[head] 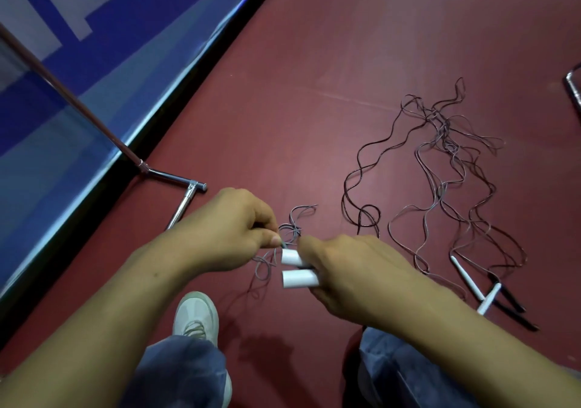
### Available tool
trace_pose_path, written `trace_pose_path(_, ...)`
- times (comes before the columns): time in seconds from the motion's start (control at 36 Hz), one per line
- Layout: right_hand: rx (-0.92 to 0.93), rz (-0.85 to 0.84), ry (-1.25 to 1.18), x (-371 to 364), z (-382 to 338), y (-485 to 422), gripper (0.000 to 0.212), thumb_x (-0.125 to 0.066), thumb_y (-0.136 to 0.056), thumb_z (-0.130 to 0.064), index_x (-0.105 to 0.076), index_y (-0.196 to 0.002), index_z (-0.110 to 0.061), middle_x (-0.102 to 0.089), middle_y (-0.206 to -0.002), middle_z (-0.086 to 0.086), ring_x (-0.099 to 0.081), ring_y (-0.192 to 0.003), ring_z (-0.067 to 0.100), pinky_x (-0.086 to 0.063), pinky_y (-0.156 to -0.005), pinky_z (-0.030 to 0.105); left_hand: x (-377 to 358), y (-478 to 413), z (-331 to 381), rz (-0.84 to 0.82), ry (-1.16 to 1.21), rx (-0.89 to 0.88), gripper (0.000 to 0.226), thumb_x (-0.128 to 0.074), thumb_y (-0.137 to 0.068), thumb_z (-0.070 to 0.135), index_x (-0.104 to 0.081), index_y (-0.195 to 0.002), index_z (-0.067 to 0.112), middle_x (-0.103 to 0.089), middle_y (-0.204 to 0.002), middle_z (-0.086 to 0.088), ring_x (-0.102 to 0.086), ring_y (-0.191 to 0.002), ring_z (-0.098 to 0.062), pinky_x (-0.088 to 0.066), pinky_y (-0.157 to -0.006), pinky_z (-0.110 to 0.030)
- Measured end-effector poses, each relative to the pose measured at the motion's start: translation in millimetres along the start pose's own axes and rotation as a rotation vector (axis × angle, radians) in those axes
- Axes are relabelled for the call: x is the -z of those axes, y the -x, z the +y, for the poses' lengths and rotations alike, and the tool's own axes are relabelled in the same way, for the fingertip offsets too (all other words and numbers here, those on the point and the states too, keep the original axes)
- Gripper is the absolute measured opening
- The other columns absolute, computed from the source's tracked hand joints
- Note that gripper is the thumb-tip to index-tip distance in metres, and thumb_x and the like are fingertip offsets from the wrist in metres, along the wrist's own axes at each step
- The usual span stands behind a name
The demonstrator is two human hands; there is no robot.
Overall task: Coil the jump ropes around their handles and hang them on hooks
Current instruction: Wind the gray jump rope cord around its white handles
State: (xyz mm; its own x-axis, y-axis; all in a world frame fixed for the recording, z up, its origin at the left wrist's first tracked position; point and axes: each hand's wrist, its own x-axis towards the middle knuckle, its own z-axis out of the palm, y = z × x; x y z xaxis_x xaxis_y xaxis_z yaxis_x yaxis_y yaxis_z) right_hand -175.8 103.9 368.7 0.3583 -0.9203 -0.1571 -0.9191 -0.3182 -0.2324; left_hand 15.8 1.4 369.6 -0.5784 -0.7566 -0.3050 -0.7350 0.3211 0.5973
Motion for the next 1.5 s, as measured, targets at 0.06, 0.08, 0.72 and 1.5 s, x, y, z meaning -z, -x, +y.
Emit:
trace_pose_path(0.06,-0.036,-0.02,0.02,-4,-4,1,0.02,-0.047,-0.098,-0.035,-0.027,-0.097,-0.03,-0.062,-0.099,0.002,-0.044,-0.073,0.035,-0.03,-0.061,0.037,-7,-1,1,-0.016,-0.074,-0.014,0.011,-0.076,-0.086,0.03,-0.075,-0.077,0.024,-0.069,-0.068,0.004,-0.065,-0.07,-0.016,-0.055,-0.068,-0.036)
trace_pose_path(0.08,-0.04,-0.019,0.035,-7,-6,1,0.019,-0.047,-0.098,-0.033,-0.029,-0.098,-0.029,-0.063,-0.1,0.002,-0.049,-0.075,0.037,-0.03,-0.062,0.036,-10,-1,2,-0.016,-0.105,-0.017,0.012,-0.075,-0.086,0.033,-0.074,-0.078,0.024,-0.069,-0.069,0.004,-0.066,-0.071,-0.019,-0.056,-0.069,-0.039)
trace_pose_path(0.72,-0.258,-0.027,0.174,-37,-17,-4,0.045,-0.088,-0.049,-0.024,-0.048,-0.07,-0.024,-0.055,-0.046,0.002,-0.053,-0.034,0.024,0.009,-0.052,0.026,-23,1,19,-0.036,-0.083,0.208,0.013,-0.064,-0.081,0.017,-0.074,-0.071,0.017,-0.071,-0.065,-0.002,-0.068,-0.071,-0.022,-0.058,-0.066,-0.033)
trace_pose_path(1.5,-0.49,0.02,-0.051,-16,6,-14,0.014,-0.047,-0.097,-0.021,-0.037,-0.106,-0.025,-0.055,-0.088,0.0,-0.043,-0.073,0.032,-0.03,-0.062,0.036,-55,28,58,0.309,-0.109,0.015,0.016,-0.055,-0.091,0.024,-0.045,-0.079,0.022,-0.054,-0.067,0.002,-0.058,-0.069,-0.031,-0.043,-0.059,-0.038)
